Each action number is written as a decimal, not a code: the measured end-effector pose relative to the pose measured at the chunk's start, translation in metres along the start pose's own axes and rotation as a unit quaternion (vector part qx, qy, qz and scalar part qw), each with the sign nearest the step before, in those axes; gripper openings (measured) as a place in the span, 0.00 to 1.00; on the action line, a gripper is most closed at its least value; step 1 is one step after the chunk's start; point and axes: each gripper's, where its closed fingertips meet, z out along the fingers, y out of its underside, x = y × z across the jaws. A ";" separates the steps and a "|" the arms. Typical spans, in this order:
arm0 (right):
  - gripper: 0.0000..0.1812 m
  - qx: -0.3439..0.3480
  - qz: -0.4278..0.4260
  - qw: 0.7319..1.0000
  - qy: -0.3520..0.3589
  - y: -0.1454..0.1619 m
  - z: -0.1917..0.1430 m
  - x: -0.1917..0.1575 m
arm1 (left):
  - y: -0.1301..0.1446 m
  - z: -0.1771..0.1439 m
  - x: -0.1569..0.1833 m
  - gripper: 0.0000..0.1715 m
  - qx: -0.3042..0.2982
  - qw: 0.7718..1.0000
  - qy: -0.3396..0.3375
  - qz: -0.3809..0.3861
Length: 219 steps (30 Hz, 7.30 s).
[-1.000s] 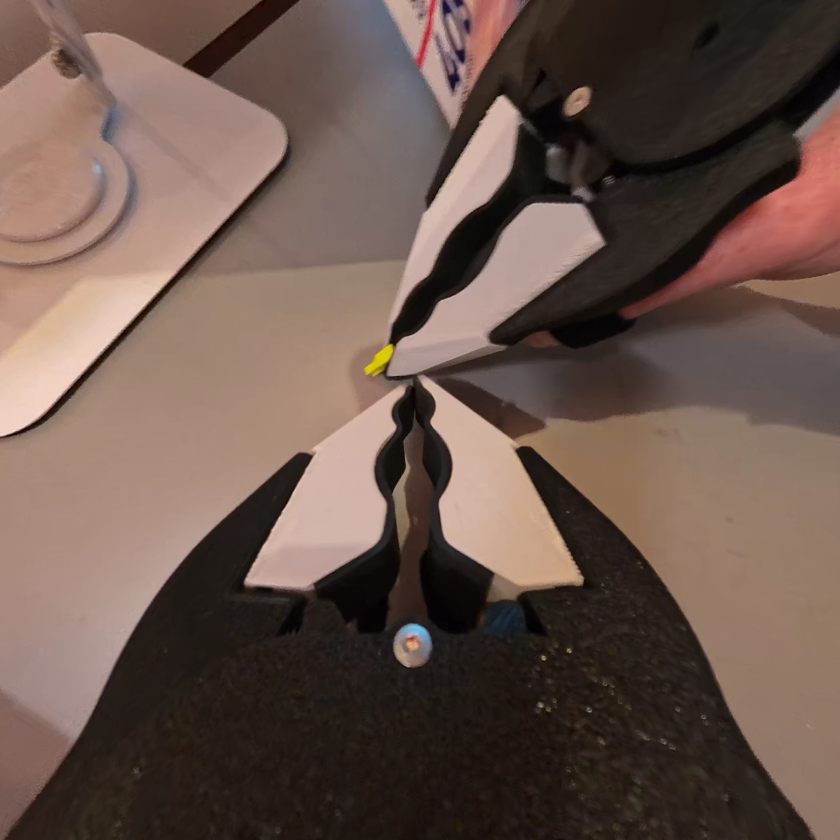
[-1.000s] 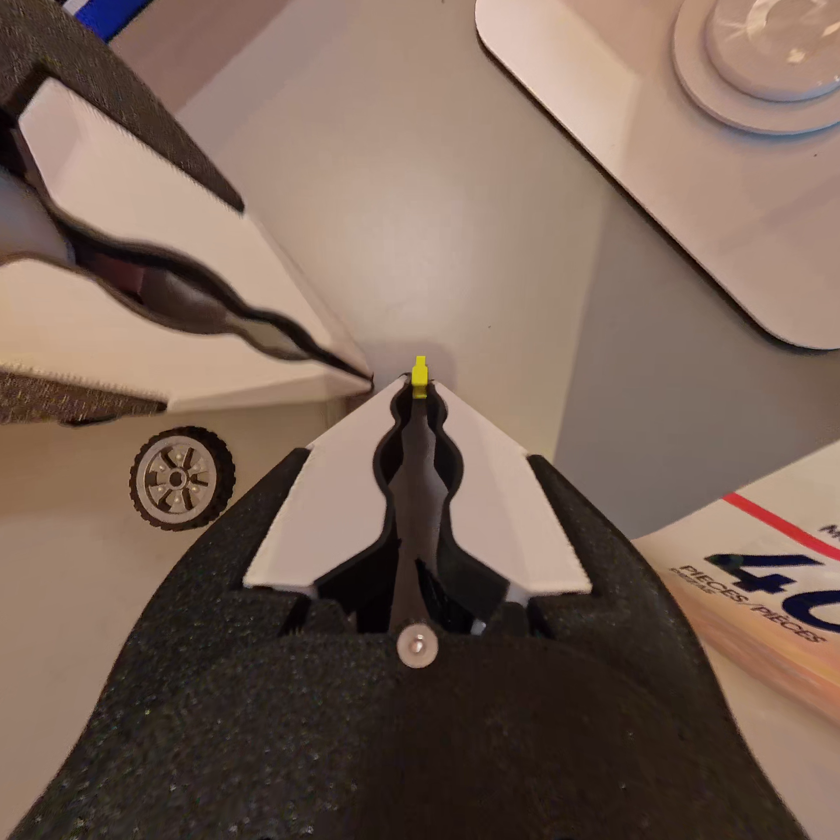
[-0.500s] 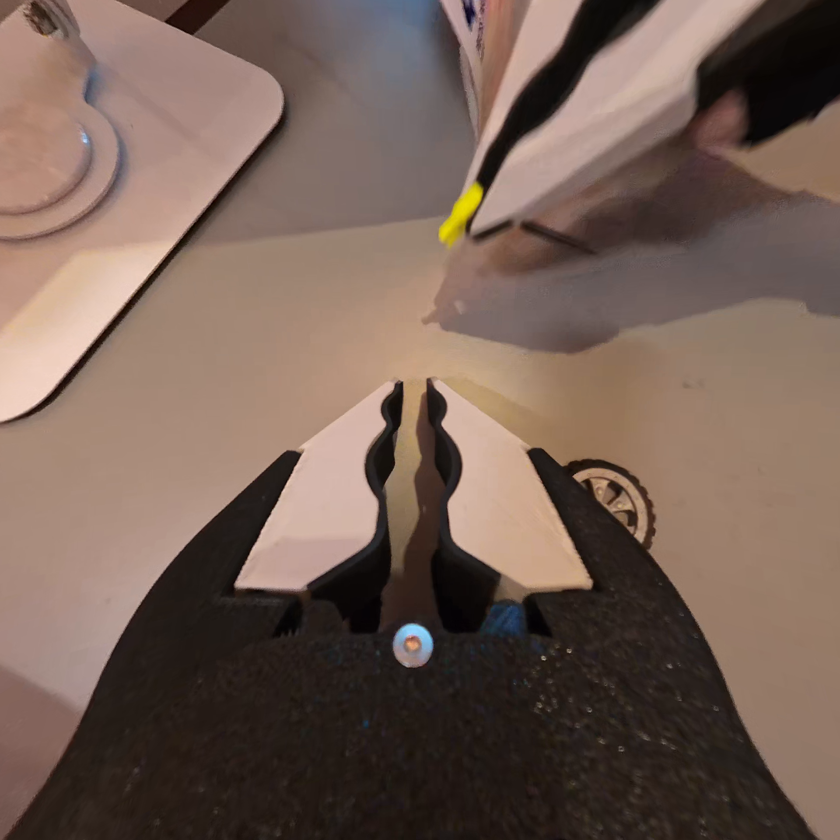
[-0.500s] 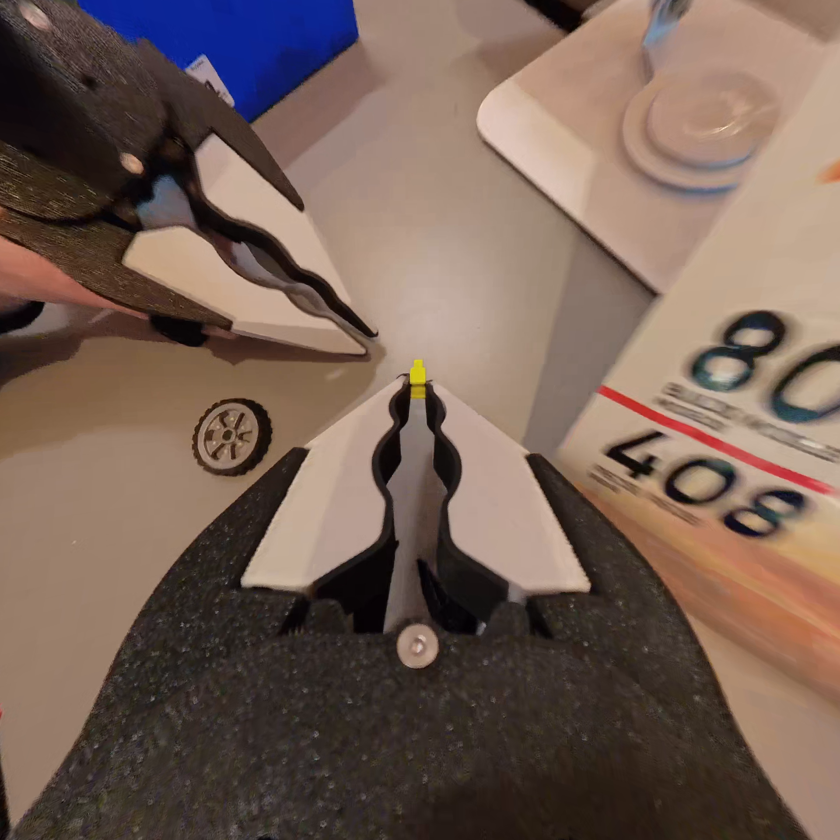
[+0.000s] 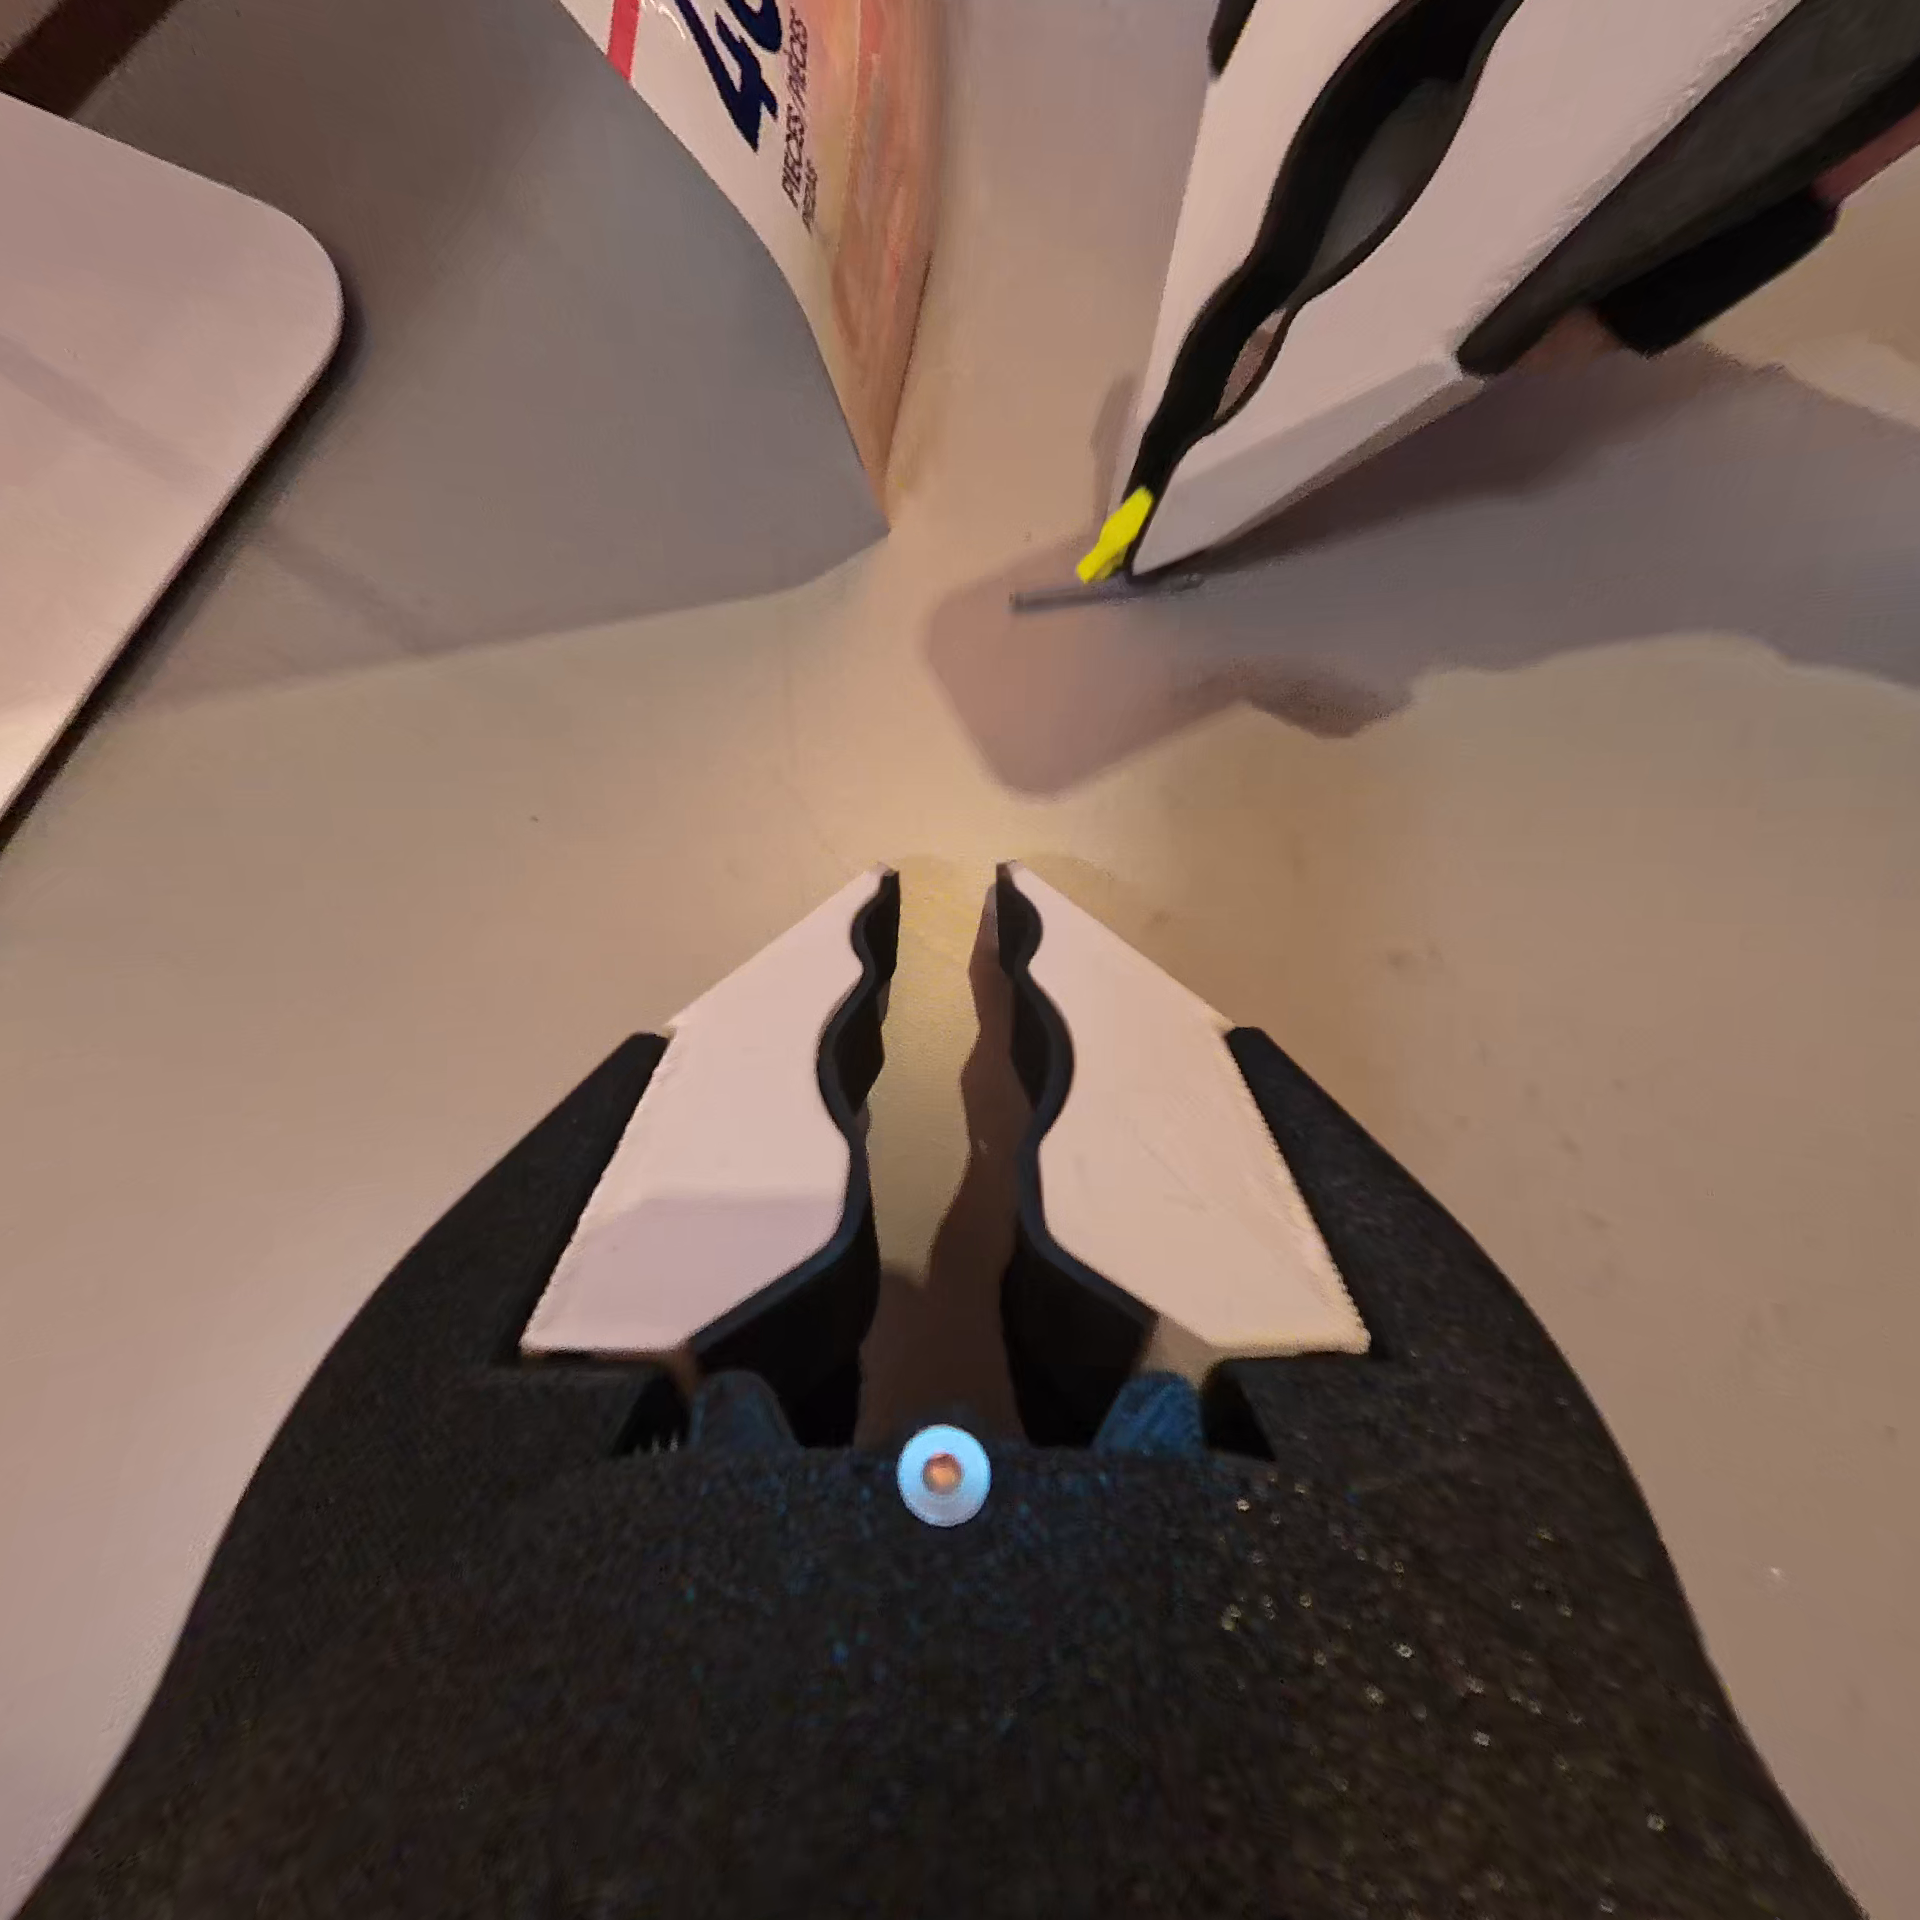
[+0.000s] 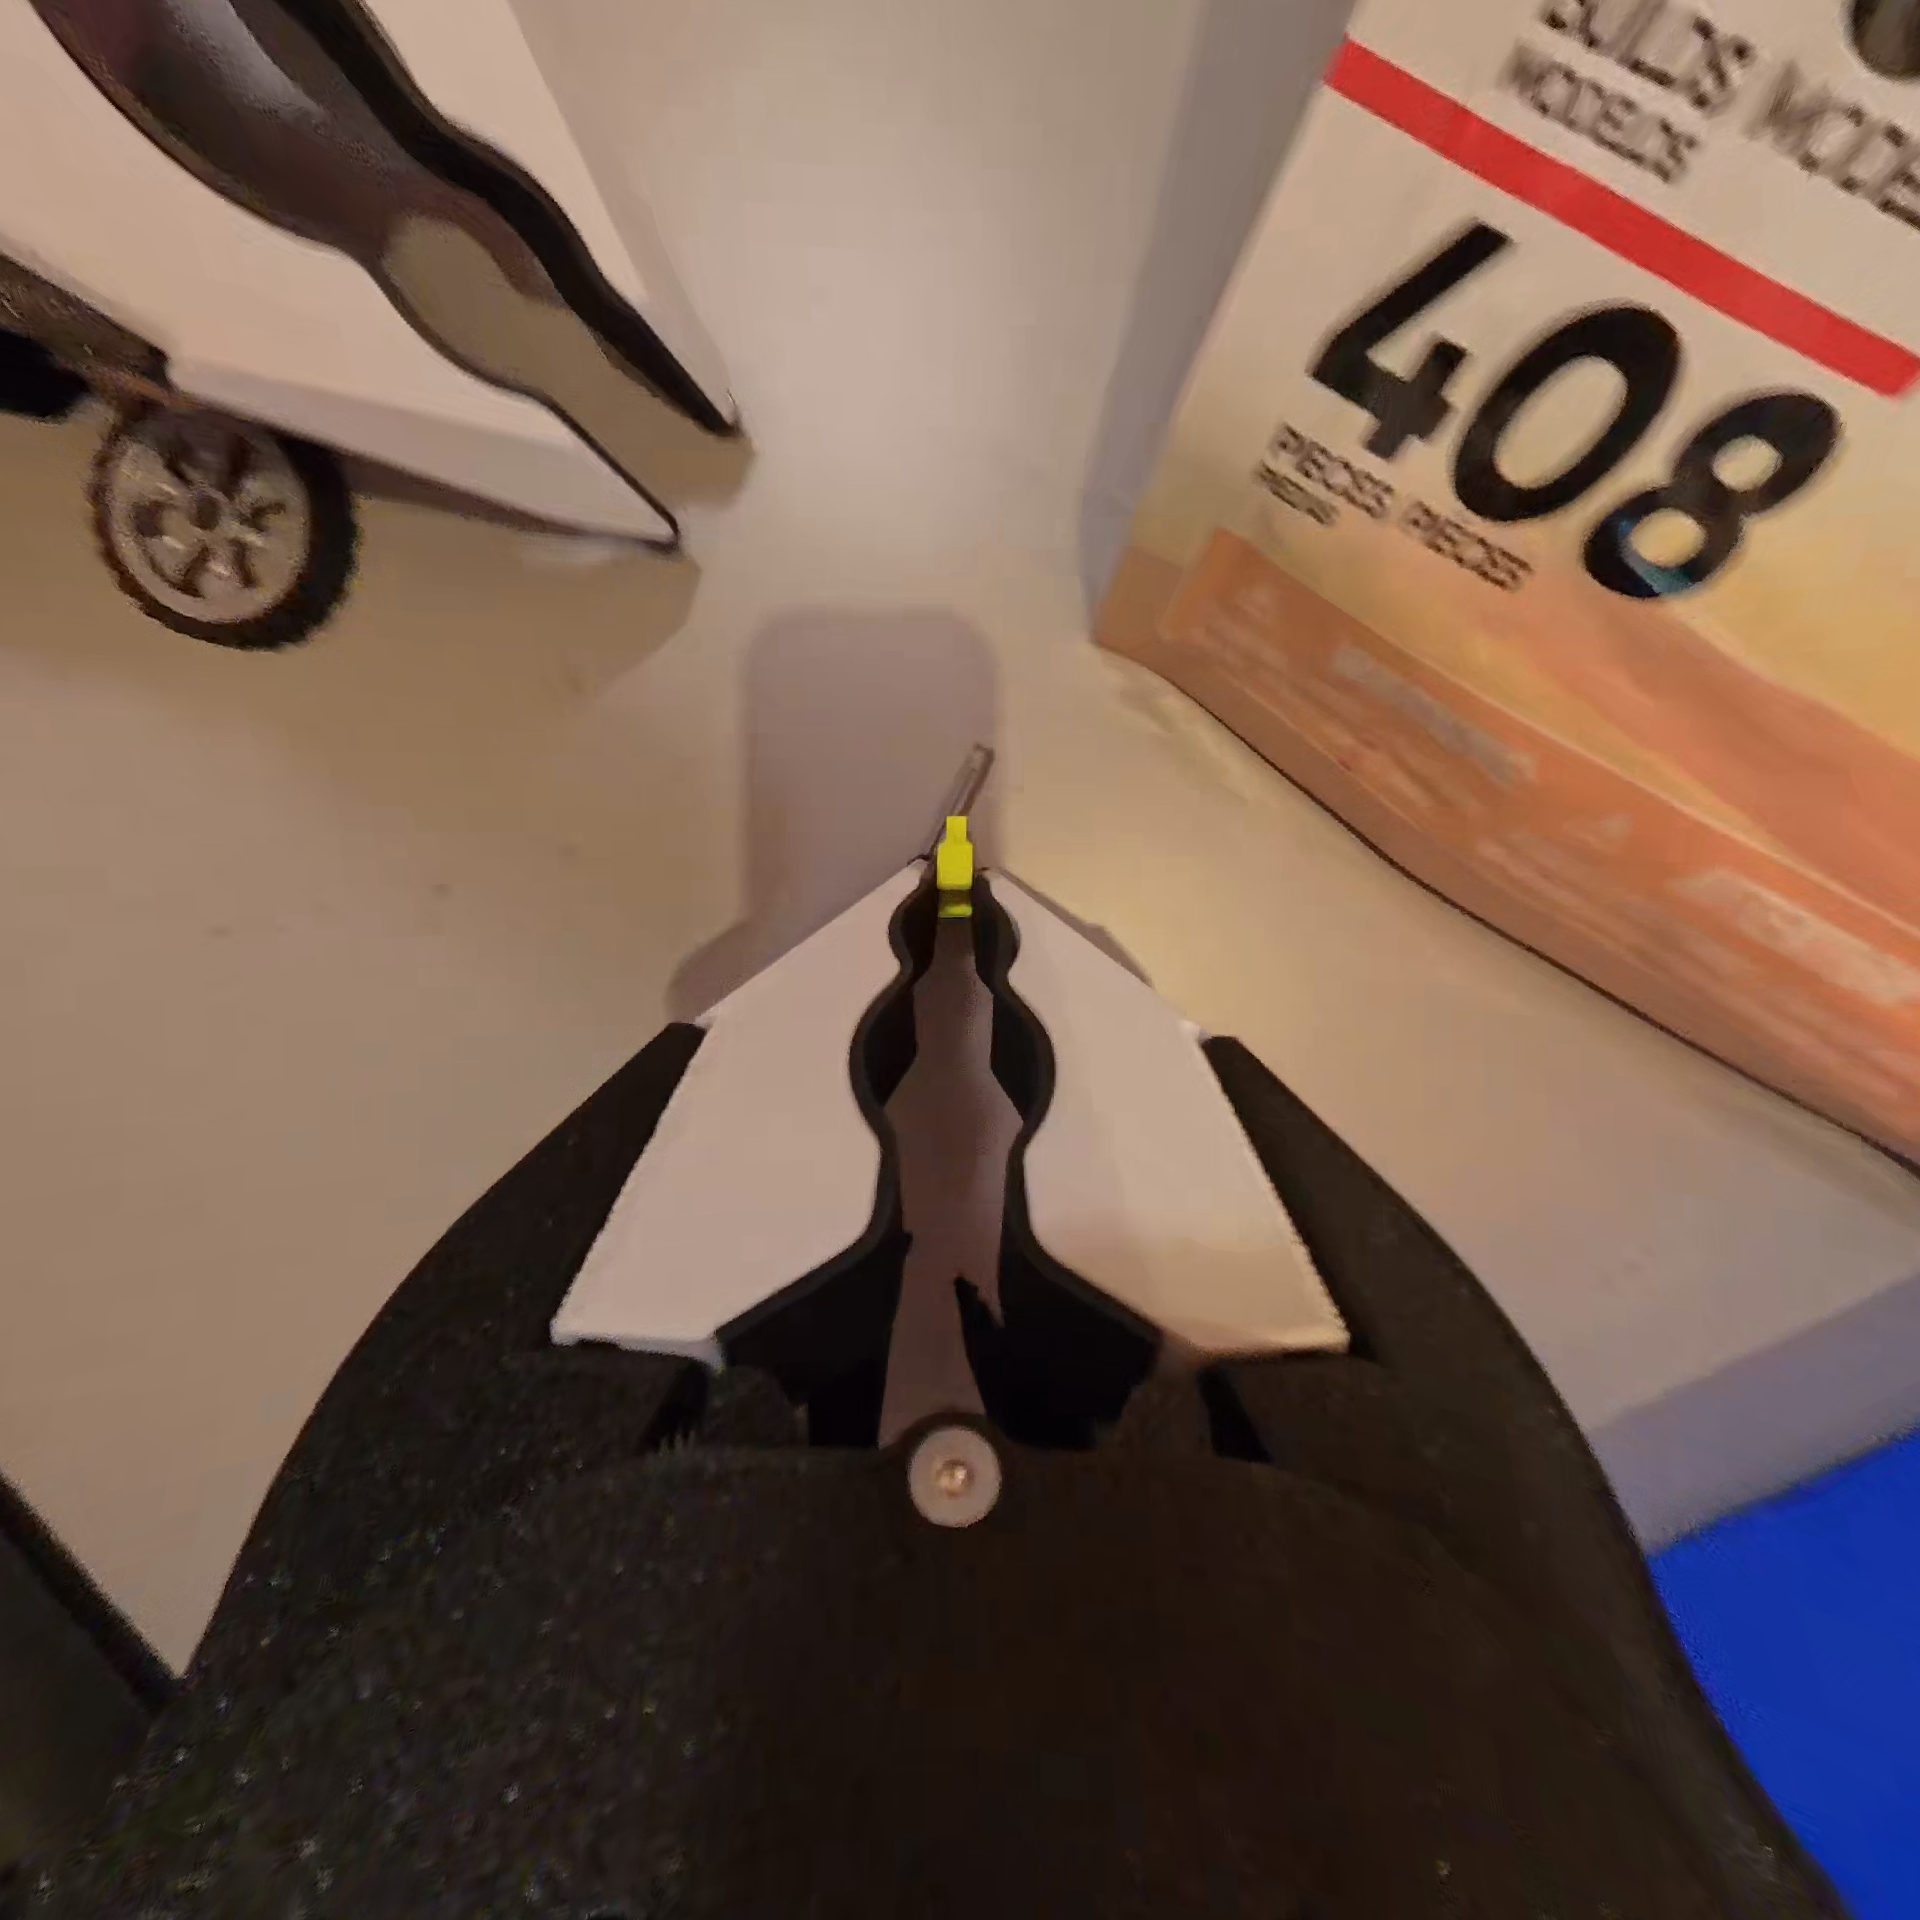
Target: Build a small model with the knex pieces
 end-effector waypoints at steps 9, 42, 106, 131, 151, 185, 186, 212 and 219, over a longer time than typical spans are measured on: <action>0.03 0.019 -0.026 0.999 -0.043 -0.010 0.005 -0.023 | -0.004 0.004 0.022 0.19 0.009 0.996 0.022 0.086; 0.03 0.232 0.009 0.973 0.009 -0.044 -0.001 -0.018 | -0.032 -0.003 0.008 0.00 0.098 0.995 0.018 0.000; 0.03 0.180 -0.055 0.981 -0.056 -0.032 0.012 -0.041 | -0.007 0.008 0.035 0.22 0.028 0.985 0.035 0.164; 0.03 0.161 -0.204 0.964 -0.055 -0.027 0.020 -0.062 | 0.003 -0.011 0.044 0.18 0.026 0.981 0.044 0.186; 0.03 0.168 -0.220 0.960 -0.032 -0.023 0.018 -0.065 | -0.048 -0.081 0.064 0.25 0.084 0.976 -0.056 0.192; 0.03 0.161 -0.129 0.973 -0.100 -0.026 0.018 -0.058 | 0.294 -0.385 -0.543 0.23 -0.306 0.907 -0.262 -0.126; 0.03 0.162 -0.128 0.973 -0.100 -0.026 0.017 -0.058 | 0.298 -0.381 -0.544 0.23 -0.317 0.907 -0.248 -0.128; 0.03 0.160 -0.135 0.972 -0.106 -0.025 0.017 -0.061 | 0.274 -0.382 -0.508 0.00 -0.262 0.928 -0.241 -0.111; 0.03 0.204 -0.136 0.965 -0.092 -0.036 0.006 -0.060 | 0.107 -0.390 -0.385 0.00 -0.180 0.959 -0.215 0.044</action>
